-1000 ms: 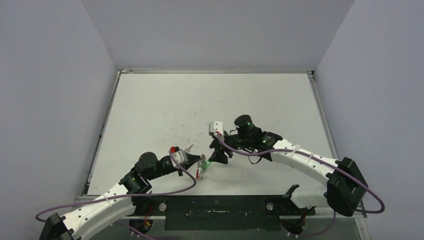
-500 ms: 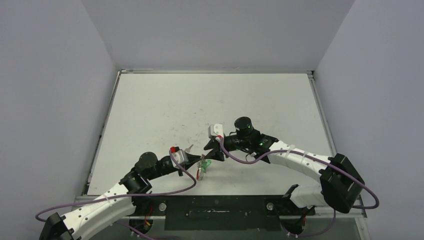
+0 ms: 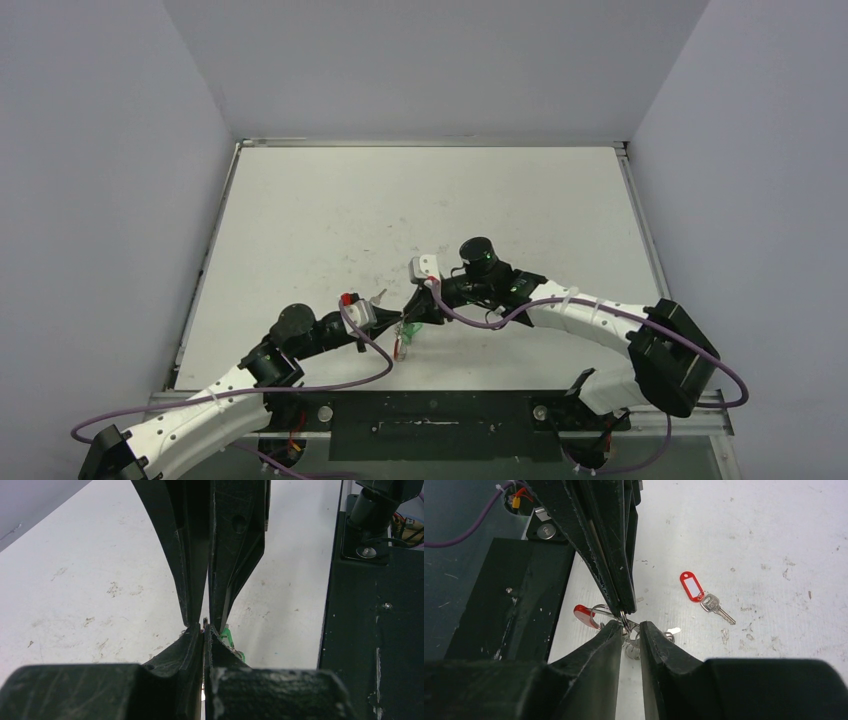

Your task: Put the keys on the keyring

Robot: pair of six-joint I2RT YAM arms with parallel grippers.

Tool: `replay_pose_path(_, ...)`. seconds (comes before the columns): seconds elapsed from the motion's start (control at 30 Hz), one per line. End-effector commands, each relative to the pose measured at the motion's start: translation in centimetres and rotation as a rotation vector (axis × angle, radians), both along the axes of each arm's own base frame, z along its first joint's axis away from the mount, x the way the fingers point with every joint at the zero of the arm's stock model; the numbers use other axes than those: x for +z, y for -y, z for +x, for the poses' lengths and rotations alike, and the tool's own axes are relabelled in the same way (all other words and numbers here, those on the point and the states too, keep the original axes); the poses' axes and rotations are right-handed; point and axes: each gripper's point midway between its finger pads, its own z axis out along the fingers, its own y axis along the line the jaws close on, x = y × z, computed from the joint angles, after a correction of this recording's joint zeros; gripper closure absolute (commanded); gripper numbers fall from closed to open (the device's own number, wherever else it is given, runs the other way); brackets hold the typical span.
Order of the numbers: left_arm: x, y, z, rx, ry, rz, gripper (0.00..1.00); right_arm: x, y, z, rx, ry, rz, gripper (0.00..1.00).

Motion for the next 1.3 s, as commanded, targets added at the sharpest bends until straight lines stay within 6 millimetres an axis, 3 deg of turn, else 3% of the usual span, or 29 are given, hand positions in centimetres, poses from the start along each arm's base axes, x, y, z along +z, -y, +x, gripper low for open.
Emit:
replay_pose_path(0.0, 2.3, 0.4, -0.1, -0.020, 0.058, -0.067, 1.00, 2.7, -1.6, -0.3, 0.067, 0.057, 0.086, 0.85)
replay_pose_path(0.1, 2.3, 0.4, -0.1, -0.019, 0.059, -0.067, 1.00, 2.3, -1.6, -0.3, 0.071, 0.049, 0.055, 1.00)
replay_pose_path(0.27, 2.5, 0.2, 0.0, -0.005, 0.060, -0.071, 1.00, 1.8, -0.3, 0.2, 0.040, 0.072, -0.062, 1.00)
replay_pose_path(0.3, 2.5, 0.1, 0.1, 0.005, 0.059, -0.066, 0.97, 1.9, 0.1, 0.3, 0.037, 0.080, -0.091, 1.00)
replay_pose_path(0.4, 2.2, -0.4, 0.3, 0.028, 0.047, -0.031, 0.73, 2.0, 1.3, 0.2, 0.034, 0.088, -0.190, 1.00)
replay_pose_path(0.53, 2.0, -0.7, 0.5, 0.043, 0.042, -0.001, 0.63, 1.3, 3.0, -0.1, 0.031, 0.047, -0.384, 1.00)
replay_pose_path(0.8, 1.8, -0.6, 0.7, 0.048, 0.025, 0.022, 0.62, 1.2, 3.6, 0.0, -0.014, 0.037, -0.631, 1.00)
replay_pose_path(1.27, 2.4, 1.8, -0.1, -0.068, 0.019, -0.079, 0.72, 2.0, 1.5, -0.5, -0.017, 0.030, -0.614, 1.00)
